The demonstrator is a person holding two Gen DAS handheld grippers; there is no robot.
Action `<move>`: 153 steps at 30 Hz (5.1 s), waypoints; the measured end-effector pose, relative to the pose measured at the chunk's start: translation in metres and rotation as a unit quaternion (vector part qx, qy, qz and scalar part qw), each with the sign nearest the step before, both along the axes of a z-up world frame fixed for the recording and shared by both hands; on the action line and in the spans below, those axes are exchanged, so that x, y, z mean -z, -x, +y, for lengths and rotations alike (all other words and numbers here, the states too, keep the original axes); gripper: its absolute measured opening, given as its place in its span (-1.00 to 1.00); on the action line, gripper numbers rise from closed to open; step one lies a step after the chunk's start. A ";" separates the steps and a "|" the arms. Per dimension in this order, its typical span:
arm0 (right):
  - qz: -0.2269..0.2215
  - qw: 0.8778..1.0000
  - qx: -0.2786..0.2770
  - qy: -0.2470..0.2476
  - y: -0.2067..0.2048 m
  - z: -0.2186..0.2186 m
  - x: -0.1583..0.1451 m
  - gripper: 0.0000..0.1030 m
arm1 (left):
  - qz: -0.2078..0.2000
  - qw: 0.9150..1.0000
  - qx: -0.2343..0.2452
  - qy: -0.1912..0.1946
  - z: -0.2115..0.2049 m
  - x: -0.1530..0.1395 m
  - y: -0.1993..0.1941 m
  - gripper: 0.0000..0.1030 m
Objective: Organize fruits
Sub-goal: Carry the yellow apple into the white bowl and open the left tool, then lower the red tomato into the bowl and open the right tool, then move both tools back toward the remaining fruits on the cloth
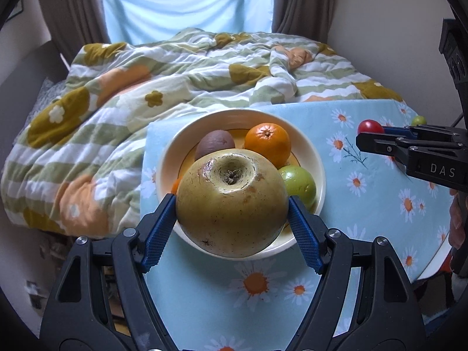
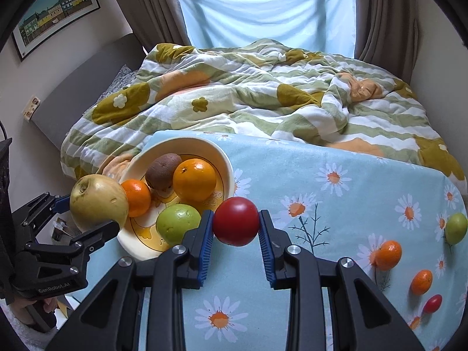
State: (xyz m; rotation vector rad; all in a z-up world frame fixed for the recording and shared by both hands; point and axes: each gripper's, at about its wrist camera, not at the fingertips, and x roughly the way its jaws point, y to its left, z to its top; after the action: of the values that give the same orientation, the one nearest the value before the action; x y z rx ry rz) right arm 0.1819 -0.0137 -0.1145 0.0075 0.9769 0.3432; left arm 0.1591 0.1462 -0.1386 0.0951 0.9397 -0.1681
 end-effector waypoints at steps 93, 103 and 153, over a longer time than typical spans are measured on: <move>-0.010 0.999 0.029 -0.021 0.012 0.005 -0.045 0.99 | -0.016 0.999 -0.023 0.042 0.025 -0.062 0.042 1.00; -0.022 0.994 0.105 -0.008 0.044 -0.050 -0.074 0.99 | -0.027 0.999 0.024 0.024 -0.015 -0.080 0.030 1.00; 0.050 0.987 0.136 0.067 0.079 -0.276 0.054 0.48 | 0.082 0.983 0.167 -0.008 -0.336 0.064 -0.057 0.03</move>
State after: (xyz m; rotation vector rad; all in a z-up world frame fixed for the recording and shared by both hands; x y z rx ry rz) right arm 0.1026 -0.2899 -0.1689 0.0356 1.0811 0.0264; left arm 0.2166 -0.1902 -0.2030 0.2578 1.0860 -0.4841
